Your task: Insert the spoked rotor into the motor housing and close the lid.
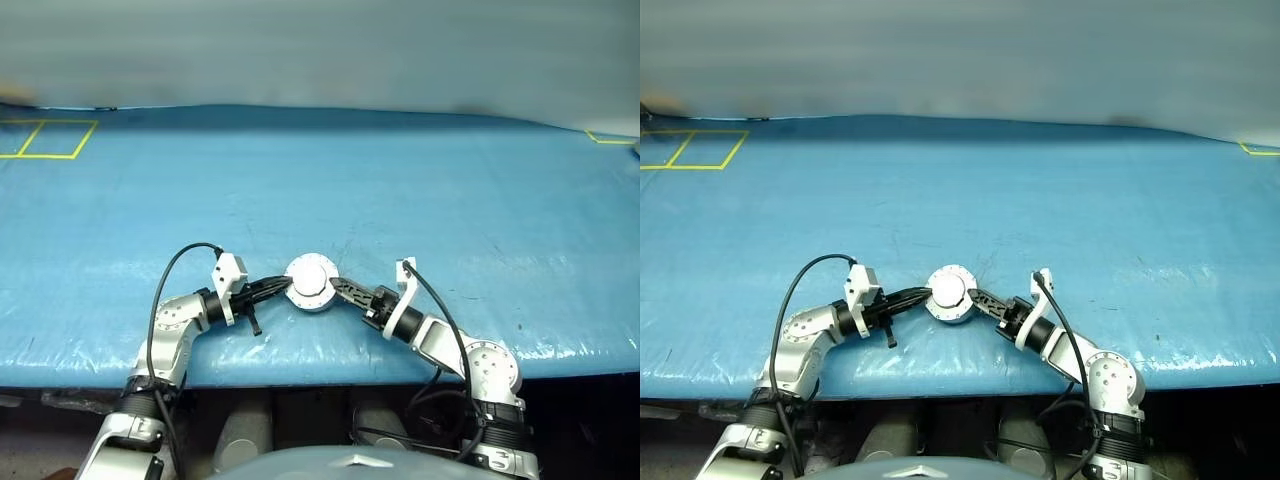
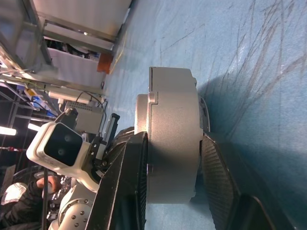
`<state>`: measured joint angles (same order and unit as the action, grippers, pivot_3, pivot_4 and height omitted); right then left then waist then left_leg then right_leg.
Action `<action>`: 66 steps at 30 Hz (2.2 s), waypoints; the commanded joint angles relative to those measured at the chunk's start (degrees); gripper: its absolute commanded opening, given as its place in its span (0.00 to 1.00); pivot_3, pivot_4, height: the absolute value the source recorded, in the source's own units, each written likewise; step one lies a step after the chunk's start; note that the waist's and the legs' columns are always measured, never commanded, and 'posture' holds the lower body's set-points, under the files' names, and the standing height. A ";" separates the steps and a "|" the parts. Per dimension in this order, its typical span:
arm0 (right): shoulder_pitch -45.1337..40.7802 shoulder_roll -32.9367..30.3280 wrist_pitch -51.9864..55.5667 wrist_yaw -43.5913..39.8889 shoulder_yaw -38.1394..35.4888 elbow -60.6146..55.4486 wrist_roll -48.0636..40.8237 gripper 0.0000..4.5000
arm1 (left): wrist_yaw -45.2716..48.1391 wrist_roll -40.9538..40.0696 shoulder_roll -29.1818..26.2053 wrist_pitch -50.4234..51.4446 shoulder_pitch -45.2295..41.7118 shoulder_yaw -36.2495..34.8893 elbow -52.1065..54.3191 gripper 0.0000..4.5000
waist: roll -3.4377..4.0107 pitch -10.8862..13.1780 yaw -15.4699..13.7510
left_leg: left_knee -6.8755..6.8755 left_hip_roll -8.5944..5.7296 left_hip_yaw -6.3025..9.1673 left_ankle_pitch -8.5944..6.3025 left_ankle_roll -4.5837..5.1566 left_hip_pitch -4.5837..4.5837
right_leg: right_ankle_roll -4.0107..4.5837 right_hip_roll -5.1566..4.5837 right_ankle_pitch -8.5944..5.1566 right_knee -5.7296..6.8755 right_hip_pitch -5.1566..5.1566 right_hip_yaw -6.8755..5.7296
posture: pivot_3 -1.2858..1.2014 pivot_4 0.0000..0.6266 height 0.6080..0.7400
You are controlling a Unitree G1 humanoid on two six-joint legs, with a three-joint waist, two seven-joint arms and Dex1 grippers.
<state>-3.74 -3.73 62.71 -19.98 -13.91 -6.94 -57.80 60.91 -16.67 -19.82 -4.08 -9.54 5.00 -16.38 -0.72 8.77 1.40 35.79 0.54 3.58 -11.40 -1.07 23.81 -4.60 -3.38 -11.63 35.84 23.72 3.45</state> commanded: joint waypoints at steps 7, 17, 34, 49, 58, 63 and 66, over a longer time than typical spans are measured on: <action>-0.37 0.49 -1.36 1.34 -0.62 0.05 -1.20 0.28 | -2.83 -3.67 2.08 6.29 0.61 -1.37 1.98 0.00 | 0.00 0.01 -0.01 | 0.01 0.00 0.01 0.00 0.00 0.00 | 0.00 0.00 0.00 0.00 -0.01 0.00 | 0.52 0.24 1.00; -4.40 5.68 -9.36 4.07 -7.96 1.11 -8.42 0.28 | -10.96 -28.67 13.48 25.92 3.95 -14.43 9.39 0.09 | 0.13 0.30 0.74 | 0.02 0.00 0.06 -0.03 0.06 0.22 | -0.04 0.04 -0.01 0.00 0.16 -0.06 | 0.52 0.24 1.00; -9.07 8.15 -11.98 8.88 -7.28 -4.74 -19.93 0.28 | -16.38 -50.49 22.27 48.49 5.20 -15.99 14.42 0.99 | 0.13 0.81 1.43 | 0.05 0.00 0.17 -0.06 0.09 0.29 | -0.05 0.13 -0.07 -0.01 0.16 -0.05 | 0.52 0.24 1.00; -6.13 5.67 -12.10 8.22 -1.99 -7.32 -23.92 0.28 | -19.81 -50.96 23.73 49.67 1.26 -16.54 11.55 0.99 | 0.13 0.82 1.60 | 0.09 -0.01 0.19 -0.06 0.09 0.31 | -0.04 0.16 -0.07 -0.01 0.15 -0.04 | 0.52 0.24 1.00; -4.25 2.64 -10.42 5.01 2.31 -10.59 -24.98 0.28 | -19.29 -49.90 24.51 49.21 -0.03 -15.89 10.26 0.99 | 0.12 0.83 1.61 | 0.09 -0.01 0.20 -0.06 0.09 0.33 | -0.03 0.17 -0.07 -0.01 0.17 -0.04 | 0.52 0.24 1.00; -3.79 2.09 -10.70 4.56 4.53 -11.39 -25.19 0.28 | -17.93 -47.69 24.76 47.81 -0.84 -14.81 9.72 0.99 | 0.12 0.83 1.57 | 0.13 -0.01 0.22 -0.06 0.09 0.34 | -0.04 0.18 -0.07 -0.01 0.16 -0.04 | 0.52 0.24 1.00; -3.66 1.71 -10.96 4.34 5.49 -11.32 -24.48 0.28 | -16.68 -45.83 24.64 46.78 -0.77 -13.47 10.00 0.99 | 0.12 0.83 1.57 | 0.13 -0.02 0.22 -0.06 0.09 0.36 | -0.03 0.18 -0.07 -0.02 0.16 -0.03 | 0.52 0.24 1.00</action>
<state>-6.45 -2.61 51.95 -12.64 -9.52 -14.04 -79.58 43.49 -63.59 3.70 43.35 -10.13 -10.05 -6.72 -0.61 9.60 2.97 35.91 0.52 3.80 -11.46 -0.98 24.17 -4.63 -3.20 -11.69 35.82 23.89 3.42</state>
